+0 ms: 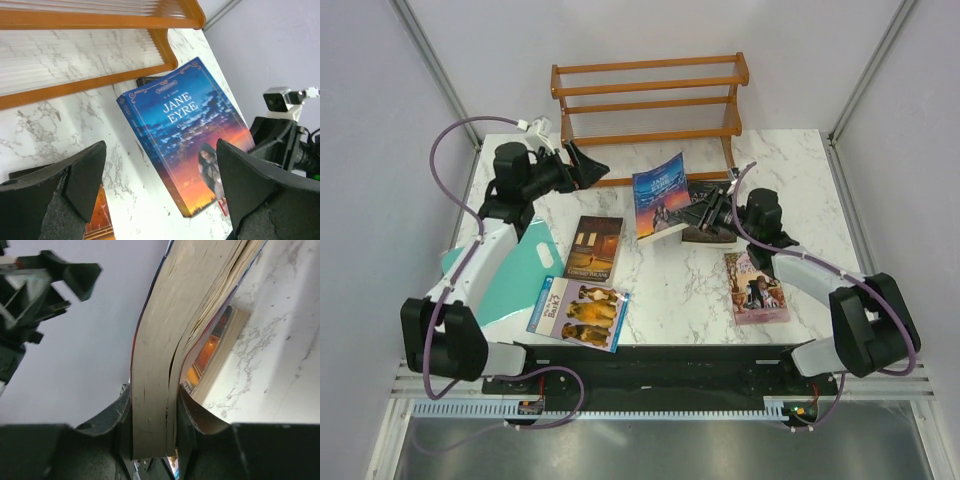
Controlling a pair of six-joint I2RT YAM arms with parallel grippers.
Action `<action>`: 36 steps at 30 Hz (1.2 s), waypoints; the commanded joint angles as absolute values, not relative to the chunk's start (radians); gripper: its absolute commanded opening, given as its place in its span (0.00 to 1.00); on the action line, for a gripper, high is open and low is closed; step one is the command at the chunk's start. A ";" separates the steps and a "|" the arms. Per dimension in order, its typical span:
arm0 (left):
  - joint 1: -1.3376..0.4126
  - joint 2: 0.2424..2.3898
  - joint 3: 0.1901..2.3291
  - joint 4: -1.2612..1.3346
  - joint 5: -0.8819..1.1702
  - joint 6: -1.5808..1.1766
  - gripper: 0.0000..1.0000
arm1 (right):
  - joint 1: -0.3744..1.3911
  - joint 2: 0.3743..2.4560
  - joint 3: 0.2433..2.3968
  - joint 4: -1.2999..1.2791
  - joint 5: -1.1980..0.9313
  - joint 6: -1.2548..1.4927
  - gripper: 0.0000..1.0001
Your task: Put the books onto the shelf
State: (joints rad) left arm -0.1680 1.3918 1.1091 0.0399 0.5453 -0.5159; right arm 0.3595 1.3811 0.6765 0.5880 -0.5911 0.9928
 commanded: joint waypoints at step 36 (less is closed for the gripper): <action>-0.167 1.210 0.971 -0.259 0.466 -0.210 0.97 | 0.244 1.736 1.259 0.755 -0.718 1.014 0.00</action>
